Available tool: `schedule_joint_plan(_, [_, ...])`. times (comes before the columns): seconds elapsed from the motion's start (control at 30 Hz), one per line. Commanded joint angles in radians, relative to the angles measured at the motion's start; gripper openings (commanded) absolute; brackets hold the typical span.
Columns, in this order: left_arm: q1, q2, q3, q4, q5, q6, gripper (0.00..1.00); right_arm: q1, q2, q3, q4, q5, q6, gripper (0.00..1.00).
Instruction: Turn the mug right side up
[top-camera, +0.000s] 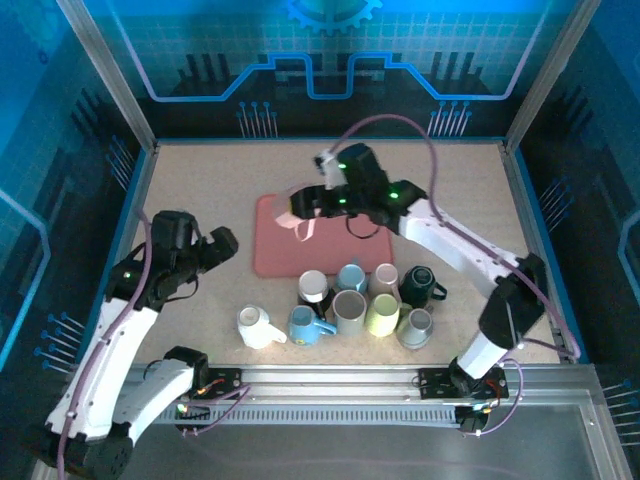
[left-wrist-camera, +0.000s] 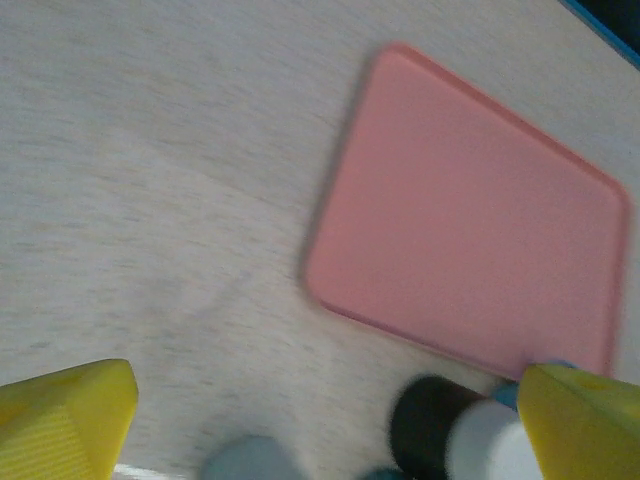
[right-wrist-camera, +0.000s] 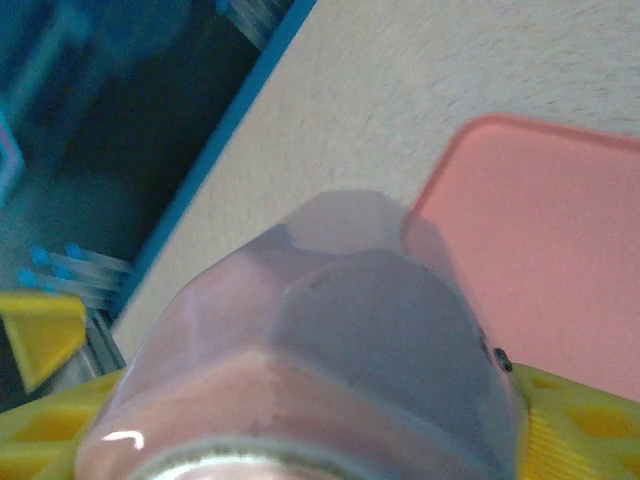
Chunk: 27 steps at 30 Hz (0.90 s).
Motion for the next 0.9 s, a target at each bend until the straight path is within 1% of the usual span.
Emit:
schedule_joint_plan(0.0, [0.003,0.034,-0.023,0.200,0.347,0.021,0.98,-0.075,-0.115,-0.156,0.443,-0.134,0.270,0.38])
schedule_joint_plan(0.07, [0.001,0.052,-0.079,0.371,0.534,-0.041,0.97,-0.121,-0.153,-0.241,0.587,-0.178,0.359,0.38])
schedule_joint_plan(0.13, [-0.004,0.067,-0.155,0.628,0.693,-0.172,0.97,-0.159,-0.182,-0.309,0.701,-0.198,0.434,0.38])
schedule_joint_plan(0.2, [-0.015,0.089,-0.206,0.830,0.768,-0.277,0.97,-0.192,-0.199,-0.352,0.795,-0.224,0.500,0.38])
schedule_joint_plan(0.23, [-0.022,0.101,-0.219,0.902,0.789,-0.311,0.97,-0.204,-0.203,-0.369,0.829,-0.234,0.531,0.38])
schedule_joint_plan(0.37, [-0.055,0.143,-0.245,1.046,0.818,-0.365,0.96,-0.230,-0.209,-0.419,0.954,-0.255,0.643,0.38])
schedule_joint_plan(0.47, [-0.066,0.184,-0.279,1.124,0.822,-0.417,0.96,-0.234,-0.189,-0.461,1.123,-0.258,0.754,0.38])
schedule_joint_plan(0.57, [-0.066,0.240,-0.330,1.324,0.829,-0.565,0.96,-0.233,-0.164,-0.488,1.248,-0.260,0.832,0.38])
schedule_joint_plan(0.63, [-0.068,0.295,-0.333,1.504,0.857,-0.672,0.93,-0.229,-0.153,-0.509,1.316,-0.251,0.867,0.38])
schedule_joint_plan(0.7, [-0.070,0.323,-0.323,1.611,0.869,-0.721,0.91,-0.227,-0.149,-0.513,1.335,-0.253,0.876,0.38])
schedule_joint_plan(0.73, [-0.071,0.328,-0.314,1.628,0.869,-0.723,0.91,-0.226,-0.149,-0.515,1.331,-0.256,0.876,0.38])
schedule_joint_plan(0.87, [-0.072,0.325,-0.273,1.570,0.859,-0.677,0.91,-0.220,-0.149,-0.515,1.328,-0.264,0.876,0.38])
